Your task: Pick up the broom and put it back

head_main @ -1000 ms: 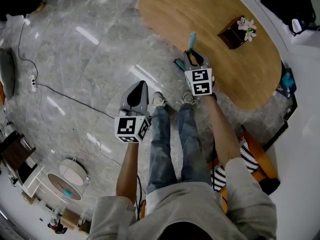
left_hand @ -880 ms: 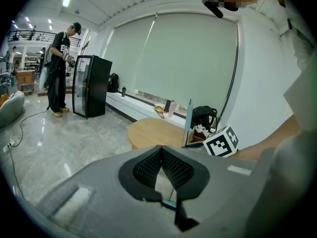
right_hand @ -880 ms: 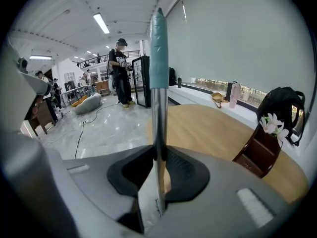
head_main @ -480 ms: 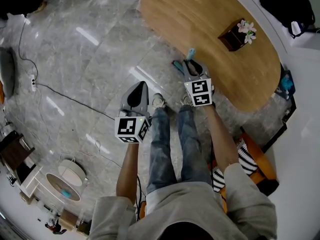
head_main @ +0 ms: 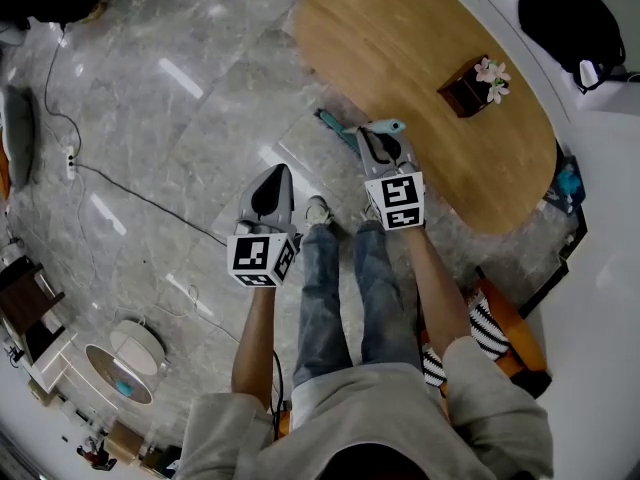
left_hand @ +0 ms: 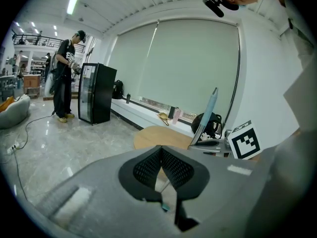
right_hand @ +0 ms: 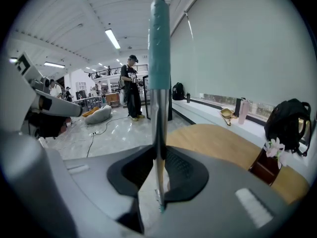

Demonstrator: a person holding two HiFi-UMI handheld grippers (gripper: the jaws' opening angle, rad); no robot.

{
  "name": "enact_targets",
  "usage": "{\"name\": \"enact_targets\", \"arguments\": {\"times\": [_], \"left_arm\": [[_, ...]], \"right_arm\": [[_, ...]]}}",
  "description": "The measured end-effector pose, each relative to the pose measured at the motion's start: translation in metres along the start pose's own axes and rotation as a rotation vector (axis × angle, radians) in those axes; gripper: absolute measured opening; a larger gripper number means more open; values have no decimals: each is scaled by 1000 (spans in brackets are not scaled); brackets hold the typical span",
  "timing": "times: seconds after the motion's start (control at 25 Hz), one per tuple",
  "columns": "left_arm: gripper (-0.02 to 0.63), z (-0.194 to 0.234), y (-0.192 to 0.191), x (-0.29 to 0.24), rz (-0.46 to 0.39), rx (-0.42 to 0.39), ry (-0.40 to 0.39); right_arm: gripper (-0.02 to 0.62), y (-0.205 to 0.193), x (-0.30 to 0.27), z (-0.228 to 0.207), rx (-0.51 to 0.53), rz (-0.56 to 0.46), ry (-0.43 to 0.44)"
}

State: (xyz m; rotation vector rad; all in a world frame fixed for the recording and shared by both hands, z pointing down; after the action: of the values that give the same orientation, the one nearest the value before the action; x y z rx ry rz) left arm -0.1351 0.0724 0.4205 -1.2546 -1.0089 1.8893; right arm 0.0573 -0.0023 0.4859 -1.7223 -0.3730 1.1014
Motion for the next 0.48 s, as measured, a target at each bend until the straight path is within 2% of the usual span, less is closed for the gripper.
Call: {"name": "enact_targets", "arguments": {"times": [0.32,0.48], "left_arm": [[2,7,2,-18,-46,-10,23],[2,12,6,-28,-64,-23,14]], "right_arm": [[74,19,-19,-9,41,-74,18],[74,17,-25,-12,52,-66,15]]}}
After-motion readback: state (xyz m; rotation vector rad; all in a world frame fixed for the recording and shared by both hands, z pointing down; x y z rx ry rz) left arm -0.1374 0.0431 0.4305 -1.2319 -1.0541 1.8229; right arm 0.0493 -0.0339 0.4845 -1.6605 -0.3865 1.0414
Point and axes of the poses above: the fingertips, and each gripper's own axes: x backward along the fingers, z to its left, y out of its top, the point moved 6 cm from there along x, backward along the fingers
